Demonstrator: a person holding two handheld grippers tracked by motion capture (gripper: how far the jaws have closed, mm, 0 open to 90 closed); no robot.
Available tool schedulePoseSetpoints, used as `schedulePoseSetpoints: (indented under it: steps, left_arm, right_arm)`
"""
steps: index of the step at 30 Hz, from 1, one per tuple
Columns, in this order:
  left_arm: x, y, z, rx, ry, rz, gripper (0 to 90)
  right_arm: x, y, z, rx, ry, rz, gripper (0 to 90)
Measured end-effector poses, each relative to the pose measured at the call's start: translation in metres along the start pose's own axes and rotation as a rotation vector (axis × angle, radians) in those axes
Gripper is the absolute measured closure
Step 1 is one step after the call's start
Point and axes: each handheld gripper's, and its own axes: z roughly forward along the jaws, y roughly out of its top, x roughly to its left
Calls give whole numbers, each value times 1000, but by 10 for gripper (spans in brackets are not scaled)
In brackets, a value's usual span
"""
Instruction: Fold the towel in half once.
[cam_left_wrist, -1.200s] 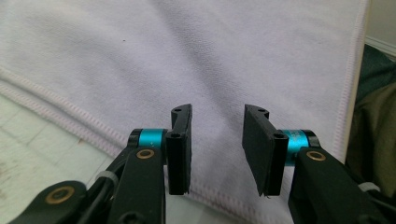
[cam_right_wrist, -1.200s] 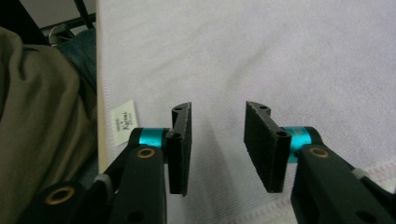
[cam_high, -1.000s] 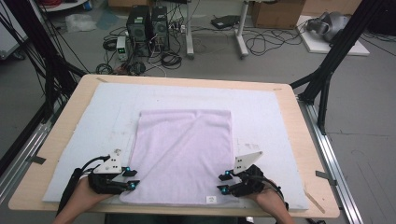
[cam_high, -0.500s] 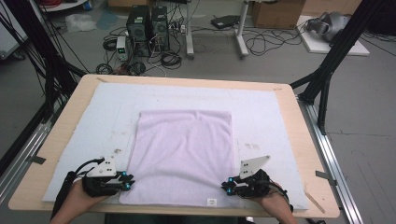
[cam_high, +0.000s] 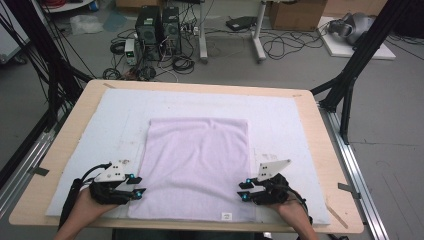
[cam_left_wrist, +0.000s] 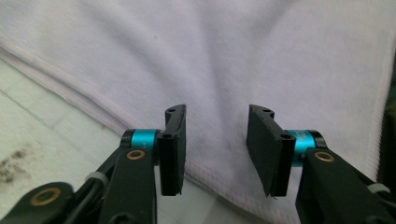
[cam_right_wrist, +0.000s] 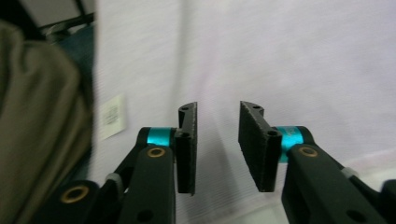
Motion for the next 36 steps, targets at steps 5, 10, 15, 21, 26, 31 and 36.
schedulePoseSetpoints:
  steps: [5,10,15,21,26,31,36]
  left_arm:
    - [6,9,11,-4,1,0,558]
    - [16,17,21,-14,26,-19,540]
    - [31,26,27,-49,57,-51,507]
    - [41,36,36,-85,81,-77,461]
    - [46,39,36,-107,111,-92,441]
    - [49,39,36,-104,117,-110,440]
    - [52,43,37,-86,117,-106,439]
  right_arm:
    - [-12,9,7,0,-96,2,625]
    - [-31,14,16,14,-142,19,612]
    - [-46,18,13,-37,-178,65,542]
    - [-58,20,12,-71,-225,98,436]
    - [-68,21,12,-83,-241,132,380]
    - [-75,27,15,-75,-252,132,332]
    - [-79,32,18,-90,-246,128,317]
